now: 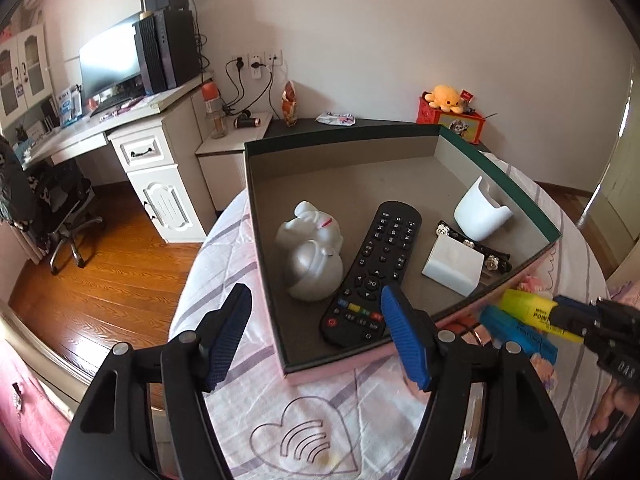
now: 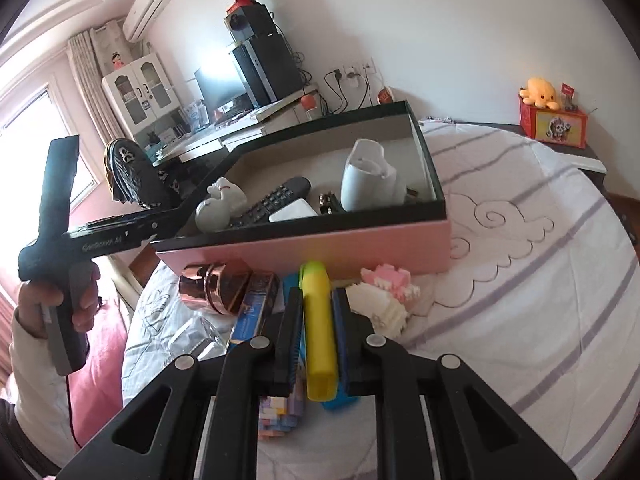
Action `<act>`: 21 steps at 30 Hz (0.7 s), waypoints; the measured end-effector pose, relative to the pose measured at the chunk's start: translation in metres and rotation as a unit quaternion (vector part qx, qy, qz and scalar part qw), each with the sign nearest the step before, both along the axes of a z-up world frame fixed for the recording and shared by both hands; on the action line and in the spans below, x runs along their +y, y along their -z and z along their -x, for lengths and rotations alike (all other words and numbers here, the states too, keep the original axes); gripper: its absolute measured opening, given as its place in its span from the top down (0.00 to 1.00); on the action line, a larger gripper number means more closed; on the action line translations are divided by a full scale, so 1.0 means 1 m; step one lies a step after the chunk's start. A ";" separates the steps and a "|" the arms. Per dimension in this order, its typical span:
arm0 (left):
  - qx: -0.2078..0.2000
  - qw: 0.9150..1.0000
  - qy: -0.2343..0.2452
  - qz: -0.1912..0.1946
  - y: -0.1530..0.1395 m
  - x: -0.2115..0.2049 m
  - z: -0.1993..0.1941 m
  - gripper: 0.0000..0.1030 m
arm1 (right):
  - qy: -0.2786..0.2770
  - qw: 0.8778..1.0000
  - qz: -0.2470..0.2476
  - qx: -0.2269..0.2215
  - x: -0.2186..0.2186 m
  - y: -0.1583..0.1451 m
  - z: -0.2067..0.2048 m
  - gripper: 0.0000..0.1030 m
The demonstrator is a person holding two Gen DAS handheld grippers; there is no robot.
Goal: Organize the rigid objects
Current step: 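Lower the bunny figure into the box and open the left tool while the right tool lifts the highlighter, then lower the highlighter into the pink box and open the right tool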
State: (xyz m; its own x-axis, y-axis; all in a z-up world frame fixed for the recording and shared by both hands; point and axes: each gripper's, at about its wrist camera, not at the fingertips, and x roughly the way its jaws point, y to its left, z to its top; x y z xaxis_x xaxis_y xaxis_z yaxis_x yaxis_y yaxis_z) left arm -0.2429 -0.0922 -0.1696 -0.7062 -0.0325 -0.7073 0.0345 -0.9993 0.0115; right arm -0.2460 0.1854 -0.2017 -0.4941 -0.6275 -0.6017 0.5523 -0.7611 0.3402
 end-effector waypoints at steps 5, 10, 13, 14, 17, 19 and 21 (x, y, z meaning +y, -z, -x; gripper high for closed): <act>0.012 1.000 -0.004 -0.002 -0.008 -0.008 -0.008 0.30 | 0.012 0.999 0.000 0.049 0.001 -0.030 -0.010 0.86; 0.018 1.000 0.000 -0.008 -0.011 -0.011 -0.011 0.29 | 0.010 0.996 0.021 0.087 -0.003 -0.064 -0.014 0.86; 0.018 1.000 -0.002 -0.008 -0.011 -0.011 -0.011 0.28 | 0.006 0.995 0.024 0.100 -0.017 -0.079 -0.004 0.86; 0.019 1.000 -0.002 -0.009 -0.010 -0.011 -0.010 0.28 | 0.002 0.995 0.019 0.098 -0.025 -0.080 0.003 0.86; 0.017 1.000 0.000 -0.008 -0.009 -0.010 -0.006 0.26 | -0.002 0.996 0.005 0.090 -0.047 -0.076 0.024 0.86; 0.015 1.000 -0.001 -0.005 -0.007 -0.009 -0.003 0.26 | -0.006 0.997 -0.004 0.080 -0.062 -0.067 0.039 0.86; 0.012 1.000 -0.002 -0.004 -0.005 -0.009 0.000 0.26 | -0.010 0.997 -0.015 0.069 -0.073 -0.059 0.047 0.86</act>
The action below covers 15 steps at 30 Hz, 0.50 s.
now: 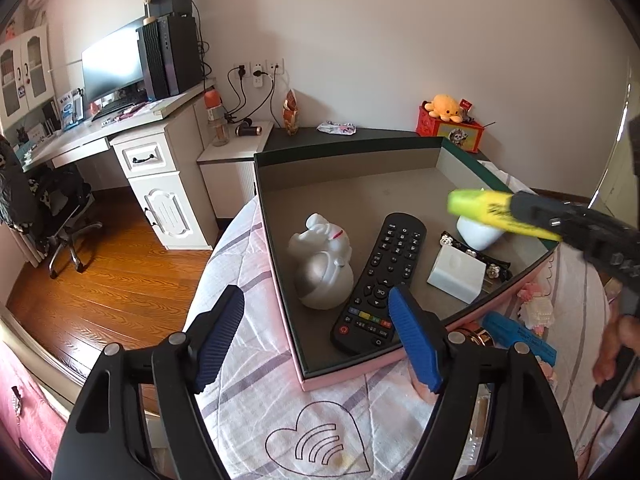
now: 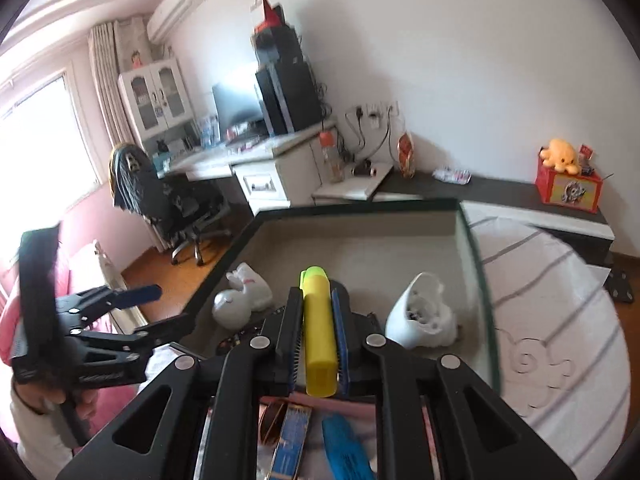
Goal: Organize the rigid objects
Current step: 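Lower the highlighter into the pink box and open the right tool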
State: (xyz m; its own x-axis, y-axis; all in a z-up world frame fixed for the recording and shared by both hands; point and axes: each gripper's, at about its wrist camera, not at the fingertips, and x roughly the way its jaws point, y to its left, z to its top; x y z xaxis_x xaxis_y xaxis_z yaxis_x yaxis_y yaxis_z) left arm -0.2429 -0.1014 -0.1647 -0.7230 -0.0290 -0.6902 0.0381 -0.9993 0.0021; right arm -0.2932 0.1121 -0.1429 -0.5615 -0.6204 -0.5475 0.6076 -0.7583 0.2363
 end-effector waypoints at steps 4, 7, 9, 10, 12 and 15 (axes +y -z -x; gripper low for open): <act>-0.002 1.000 -0.001 -0.004 0.004 -0.002 0.005 0.21 | 0.005 1.000 -0.024 -0.007 -0.015 0.015 0.010 0.85; -0.001 1.000 -0.002 -0.007 0.005 -0.002 0.006 0.18 | 0.006 0.999 -0.028 -0.014 -0.017 0.019 0.013 0.79; 0.001 1.000 -0.006 -0.007 0.004 -0.002 0.005 0.17 | 0.013 0.999 -0.028 -0.010 -0.014 0.017 0.011 0.64; 0.003 1.000 -0.006 -0.008 0.003 -0.002 0.005 0.17 | 0.018 0.999 -0.026 -0.009 -0.011 0.016 0.009 0.53; 0.007 1.000 -0.009 -0.009 0.001 -0.001 0.001 0.16 | 0.029 0.999 -0.020 -0.004 -0.004 0.011 0.003 0.46; 0.018 1.000 -0.016 -0.008 -0.006 -0.001 -0.009 0.13 | 0.047 0.999 -0.021 0.000 0.008 0.003 -0.009 0.39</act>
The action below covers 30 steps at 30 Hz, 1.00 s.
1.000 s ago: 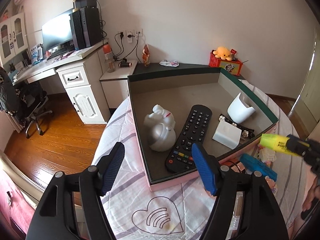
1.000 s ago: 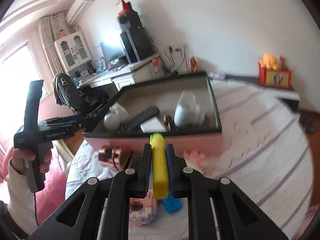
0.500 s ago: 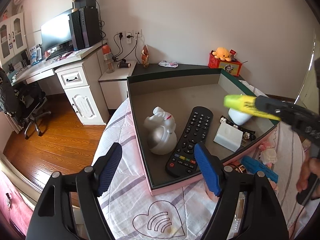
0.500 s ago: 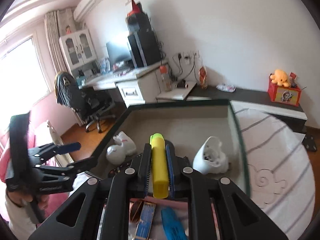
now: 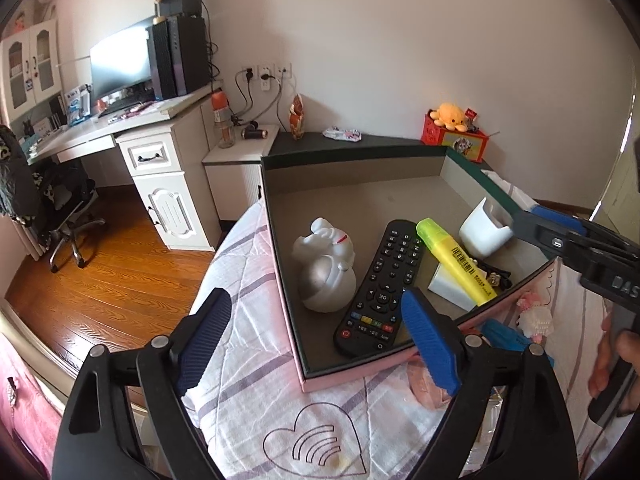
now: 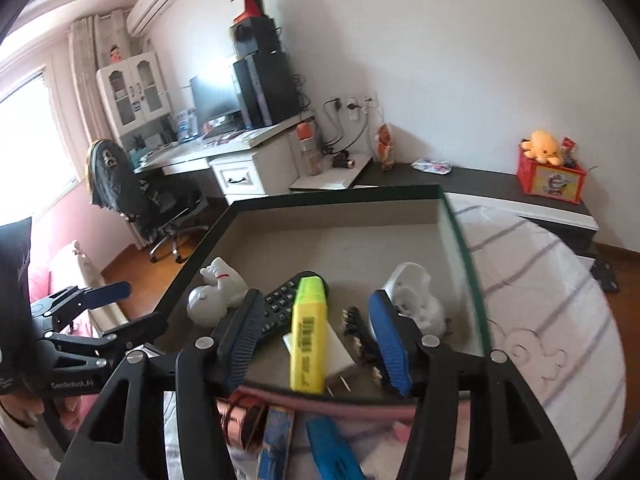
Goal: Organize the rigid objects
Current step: 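Lower the highlighter into the pink box and open the right tool, then grasp the clear glass cup with the stick using the left tool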
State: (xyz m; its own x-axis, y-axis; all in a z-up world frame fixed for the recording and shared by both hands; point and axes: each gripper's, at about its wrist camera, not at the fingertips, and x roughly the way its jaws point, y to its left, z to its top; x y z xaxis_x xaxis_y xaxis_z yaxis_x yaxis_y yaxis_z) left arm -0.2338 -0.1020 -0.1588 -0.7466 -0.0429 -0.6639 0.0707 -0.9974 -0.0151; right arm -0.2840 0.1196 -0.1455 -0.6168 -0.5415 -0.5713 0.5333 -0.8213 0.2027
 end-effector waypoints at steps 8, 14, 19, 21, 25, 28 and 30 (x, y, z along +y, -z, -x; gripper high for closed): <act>0.027 1.000 0.003 0.003 -0.013 0.017 -0.036 0.03 | 0.063 0.998 -0.001 0.013 0.040 -0.017 -0.046 0.20; 0.023 0.999 0.026 0.004 -0.012 0.042 -0.058 0.01 | 0.094 0.996 -0.001 0.004 0.067 -0.009 -0.071 0.19; 0.018 0.999 0.036 0.008 -0.010 0.059 -0.074 0.01 | 0.107 0.994 0.009 -0.013 0.089 0.000 -0.091 0.19; 0.018 0.999 0.039 0.012 -0.008 0.064 -0.083 0.01 | 0.112 0.994 0.009 -0.018 0.095 0.003 -0.098 0.19; 0.008 0.999 0.049 0.023 0.001 0.075 -0.096 0.01 | 0.116 0.993 0.009 -0.029 0.105 0.012 -0.111 0.19; -0.006 0.998 0.059 0.034 0.012 0.083 -0.102 0.01 | 0.116 0.992 0.009 -0.043 0.110 0.022 -0.118 0.19; -0.018 0.997 0.064 0.036 0.021 0.087 -0.101 0.01 | 0.114 0.992 0.013 -0.050 0.113 0.029 -0.121 0.19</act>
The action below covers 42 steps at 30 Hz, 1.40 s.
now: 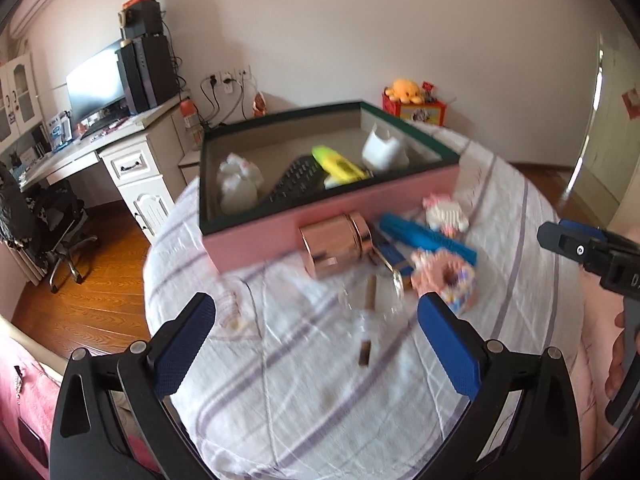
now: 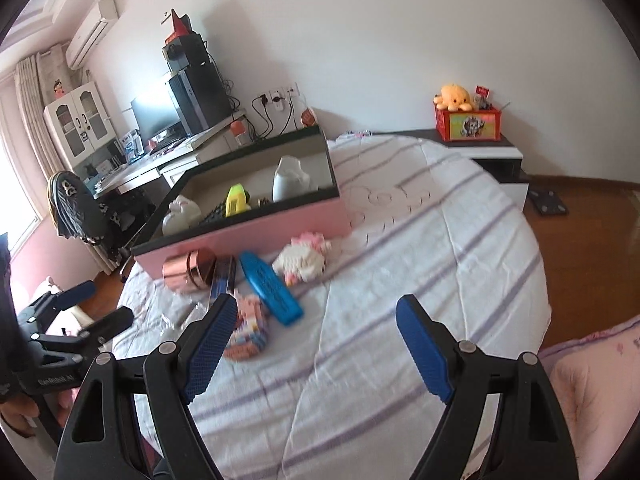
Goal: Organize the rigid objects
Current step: 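Grasp the clear glass cup with the stick using the left tool, then grasp the pink lego donut with the right tool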
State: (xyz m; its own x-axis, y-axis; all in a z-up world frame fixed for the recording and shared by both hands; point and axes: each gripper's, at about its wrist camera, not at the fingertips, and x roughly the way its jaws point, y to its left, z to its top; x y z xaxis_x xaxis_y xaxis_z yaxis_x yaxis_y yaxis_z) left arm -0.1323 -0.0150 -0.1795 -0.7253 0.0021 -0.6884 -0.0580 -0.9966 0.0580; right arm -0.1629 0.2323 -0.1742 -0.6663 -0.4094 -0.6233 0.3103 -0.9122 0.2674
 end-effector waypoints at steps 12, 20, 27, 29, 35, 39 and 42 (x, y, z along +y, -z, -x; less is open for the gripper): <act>-0.037 0.999 0.005 0.006 0.040 0.028 0.030 0.19 | -0.010 1.000 -0.006 -0.027 0.000 0.026 -0.006 0.19; -0.054 0.998 0.038 -0.013 0.052 0.029 0.041 0.51 | -0.017 0.999 -0.015 -0.036 -0.008 0.033 -0.002 0.19; -0.056 0.998 0.033 -0.008 0.049 0.006 0.025 0.51 | -0.040 0.998 -0.047 -0.028 -0.042 0.036 -0.004 0.19; -0.056 0.998 0.014 -0.006 0.048 -0.006 0.021 0.51 | -0.042 0.997 -0.060 -0.022 -0.054 0.036 -0.006 0.19; -0.056 0.998 -0.022 -0.005 0.050 -0.031 0.016 0.51 | -0.054 0.995 -0.083 -0.006 -0.089 0.039 -0.005 0.19; -0.055 0.998 -0.020 -0.007 0.051 -0.033 0.015 0.51 | -0.045 0.995 -0.092 0.007 -0.100 0.045 -0.002 0.21; -0.055 0.998 -0.018 -0.008 0.052 -0.032 0.016 0.51 | -0.049 0.994 -0.094 0.014 -0.099 0.048 -0.004 0.36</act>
State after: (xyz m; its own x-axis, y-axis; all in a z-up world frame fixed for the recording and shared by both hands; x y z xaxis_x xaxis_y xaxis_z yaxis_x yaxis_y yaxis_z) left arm -0.1483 -0.0472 -0.2316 -0.6454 -0.0116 -0.7638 -0.0274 -0.9989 0.0383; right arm -0.1590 0.1336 -0.2221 -0.6472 -0.3503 -0.6770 0.4047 -0.9106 0.0842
